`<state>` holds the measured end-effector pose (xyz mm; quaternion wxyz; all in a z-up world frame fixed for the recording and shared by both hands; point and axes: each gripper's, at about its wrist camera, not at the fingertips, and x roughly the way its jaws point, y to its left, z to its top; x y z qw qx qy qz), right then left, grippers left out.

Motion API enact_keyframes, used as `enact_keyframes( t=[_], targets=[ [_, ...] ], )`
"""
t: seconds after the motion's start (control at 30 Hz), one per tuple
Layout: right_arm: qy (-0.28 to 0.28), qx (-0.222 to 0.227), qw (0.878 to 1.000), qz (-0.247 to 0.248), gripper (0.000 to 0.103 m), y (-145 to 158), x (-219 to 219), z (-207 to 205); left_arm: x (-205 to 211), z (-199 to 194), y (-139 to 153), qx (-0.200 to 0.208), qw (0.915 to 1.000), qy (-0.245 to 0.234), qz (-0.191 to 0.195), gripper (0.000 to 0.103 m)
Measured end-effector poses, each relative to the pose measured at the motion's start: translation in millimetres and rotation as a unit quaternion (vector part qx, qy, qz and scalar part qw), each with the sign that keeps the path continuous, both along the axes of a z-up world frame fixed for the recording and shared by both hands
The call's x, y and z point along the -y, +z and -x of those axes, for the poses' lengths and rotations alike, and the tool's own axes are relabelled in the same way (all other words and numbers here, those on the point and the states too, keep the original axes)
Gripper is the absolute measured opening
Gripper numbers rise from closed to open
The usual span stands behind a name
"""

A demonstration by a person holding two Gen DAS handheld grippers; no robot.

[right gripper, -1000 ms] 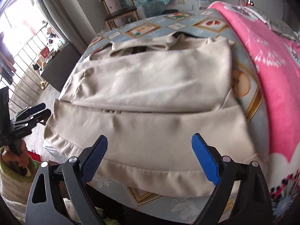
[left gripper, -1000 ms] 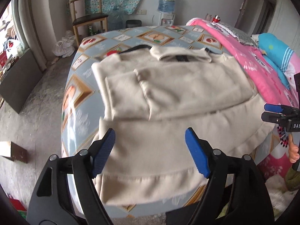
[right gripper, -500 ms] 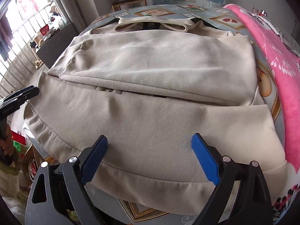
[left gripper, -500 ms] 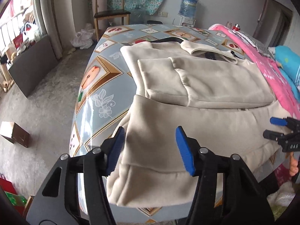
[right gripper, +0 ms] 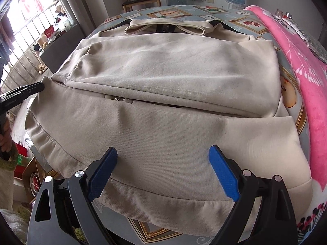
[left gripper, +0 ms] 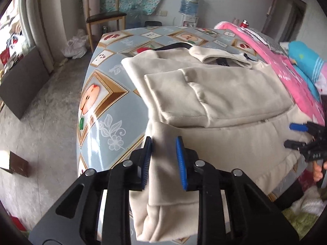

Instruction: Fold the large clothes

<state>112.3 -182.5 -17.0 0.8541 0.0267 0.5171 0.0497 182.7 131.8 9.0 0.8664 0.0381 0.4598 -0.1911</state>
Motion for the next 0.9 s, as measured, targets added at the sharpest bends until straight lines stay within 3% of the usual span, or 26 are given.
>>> enact_keyframes(
  t=[0.23,0.4,0.53,0.57,0.63,0.7,0.9],
  targets=[
    [0.002,-0.002,1.000,0.000,0.089,0,1,-1,1,-1,0,-0.017,0.9998,-0.008,0.003,0.023],
    [-0.001,0.001,1.000,0.001,0.089,0,1,-1,-15,-20,-18,-0.074,0.9957,0.014,0.055,0.023],
    [0.000,0.001,1.000,-0.002,0.089,0,1,-1,-28,-17,-14,-0.095,0.9903,0.001,0.101,0.024],
    [0.000,0.001,1.000,-0.003,0.089,0,1,-1,-29,-14,-12,-0.094,0.9909,-0.002,0.096,0.024],
    [0.000,0.002,1.000,-0.001,0.089,0,1,-1,-29,-9,-13,-0.096,0.9924,-0.006,0.076,0.036],
    [0.000,0.002,1.000,0.000,0.089,0,1,0,-29,-6,-21,-0.117,0.9911,-0.005,0.063,0.037],
    [0.001,0.001,1.000,0.000,0.089,0,1,0,-36,-2,-25,-0.115,0.9874,-0.003,0.109,0.037]
  ],
)
